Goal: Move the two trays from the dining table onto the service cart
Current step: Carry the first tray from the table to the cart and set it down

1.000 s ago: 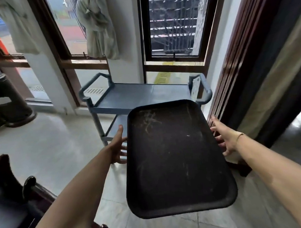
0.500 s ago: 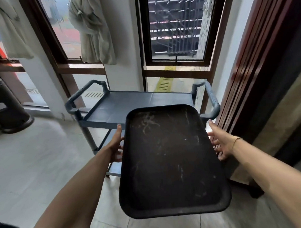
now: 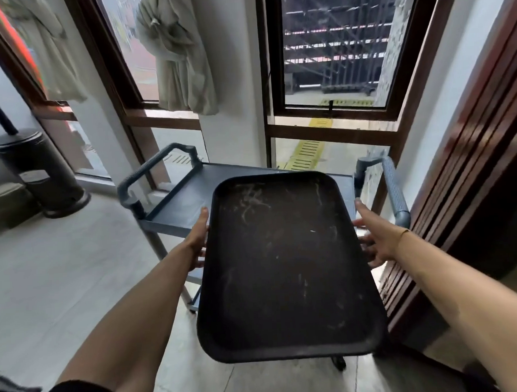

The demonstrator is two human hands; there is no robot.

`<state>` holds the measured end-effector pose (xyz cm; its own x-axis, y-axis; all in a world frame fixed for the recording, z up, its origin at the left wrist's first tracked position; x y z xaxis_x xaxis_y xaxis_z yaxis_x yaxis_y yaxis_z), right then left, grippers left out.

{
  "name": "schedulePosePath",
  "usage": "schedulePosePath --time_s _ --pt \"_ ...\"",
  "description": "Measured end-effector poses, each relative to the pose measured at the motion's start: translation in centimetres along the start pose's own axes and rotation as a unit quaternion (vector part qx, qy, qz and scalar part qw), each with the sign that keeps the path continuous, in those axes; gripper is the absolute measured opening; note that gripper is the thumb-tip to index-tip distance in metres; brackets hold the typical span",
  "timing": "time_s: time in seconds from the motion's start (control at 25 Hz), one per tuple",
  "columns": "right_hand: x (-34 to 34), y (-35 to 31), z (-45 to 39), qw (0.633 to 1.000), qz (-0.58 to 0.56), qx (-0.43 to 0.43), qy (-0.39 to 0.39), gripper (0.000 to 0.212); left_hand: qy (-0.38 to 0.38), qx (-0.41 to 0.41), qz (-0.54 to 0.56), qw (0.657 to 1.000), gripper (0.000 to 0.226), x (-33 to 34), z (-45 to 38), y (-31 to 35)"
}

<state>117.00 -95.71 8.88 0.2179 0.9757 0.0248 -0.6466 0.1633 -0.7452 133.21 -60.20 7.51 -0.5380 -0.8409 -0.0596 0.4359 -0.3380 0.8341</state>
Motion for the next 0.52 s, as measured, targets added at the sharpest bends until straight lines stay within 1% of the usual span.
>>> schedulePosePath --time_s 0.08,0.2,0.32,0.52 --pt "0.1 -1.1 -1.4 1.000 0.003 -0.002 -0.009 0.074 0.009 0.008 0.006 1.000 0.081 -0.6 -1.3 0.9" --pt "0.5 -2.7 -3.6 1.000 0.007 -0.007 -0.015 0.077 0.023 0.017 0.010 1.000 0.082 -1.9 -3.6 2.1" --pt "1.5 -4.7 -6.1 1.000 0.025 -0.003 -0.016 0.079 0.016 0.016 0.025 0.999 0.077 -3.5 -6.1 3.1" --pt "4.3 -9.0 -11.9 0.999 0.042 -0.002 -0.010 0.078 0.022 0.014 0.046 0.999 0.073 -8.4 -10.8 5.1"
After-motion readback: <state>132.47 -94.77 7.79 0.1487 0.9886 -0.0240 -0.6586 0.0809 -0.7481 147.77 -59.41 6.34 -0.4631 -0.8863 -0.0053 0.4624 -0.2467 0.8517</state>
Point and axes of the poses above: each hand's wrist, its own z-axis away from the middle knuckle, its own x-axis out of the palm, y = z × x, the point moved 4 cm from there along -z, towards the middle knuckle, and after that the axes turned 14 degrees about -y, right-handed, at the moved point
